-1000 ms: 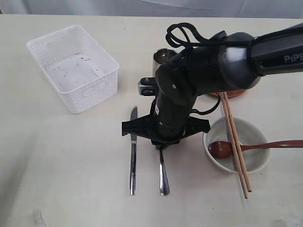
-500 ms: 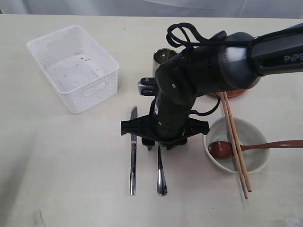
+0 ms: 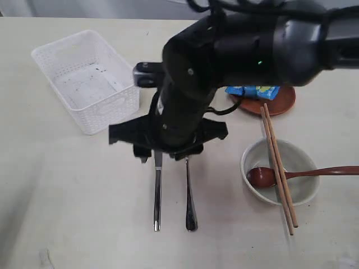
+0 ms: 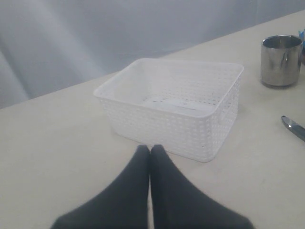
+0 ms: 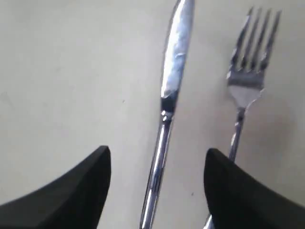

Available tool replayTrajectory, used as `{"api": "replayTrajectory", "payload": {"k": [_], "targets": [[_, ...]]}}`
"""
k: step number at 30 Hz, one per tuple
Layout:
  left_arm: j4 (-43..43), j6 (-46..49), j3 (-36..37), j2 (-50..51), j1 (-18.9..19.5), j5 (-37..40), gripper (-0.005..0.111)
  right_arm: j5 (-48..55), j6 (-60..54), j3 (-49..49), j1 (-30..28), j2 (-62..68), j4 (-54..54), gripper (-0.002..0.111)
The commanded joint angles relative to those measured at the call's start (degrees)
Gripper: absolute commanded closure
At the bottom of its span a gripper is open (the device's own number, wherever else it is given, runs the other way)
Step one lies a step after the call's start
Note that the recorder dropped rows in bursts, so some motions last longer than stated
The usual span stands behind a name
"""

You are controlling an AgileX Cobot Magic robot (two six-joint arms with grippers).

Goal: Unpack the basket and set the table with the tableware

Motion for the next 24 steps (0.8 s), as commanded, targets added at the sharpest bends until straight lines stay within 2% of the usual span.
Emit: {"api": "replayTrajectory", "payload": {"k": [1, 10, 17, 20, 24], "targets": [[-0.3, -0.3, 0.1, 0.0, -0.4, -0.1, 0.107, 5.8, -0.5, -0.7, 2.5, 5.4, 0.5, 0.058], [-0.6, -0.3, 0.1, 0.0, -0.4, -0.1, 0.107, -0.9, -2.5, -1.4, 2.4, 9.6, 2.7, 0.058], [-0.5, -0.3, 0.1, 0.0, -0.4, -0.1, 0.107, 0.4, -3.1, -2.1, 2.4, 12.8, 3.3, 0.060], [-0.5, -0.3, 0.1, 0.0, -0.4, -0.1, 0.107, 1.2, -3.4, -2.1, 2.4, 13.6, 3.3, 0.074], [-0.5, -0.3, 0.1, 0.0, -0.4, -0.1, 0.107, 1.2, -3.6, -2.1, 2.4, 13.7, 3.3, 0.102]]}}
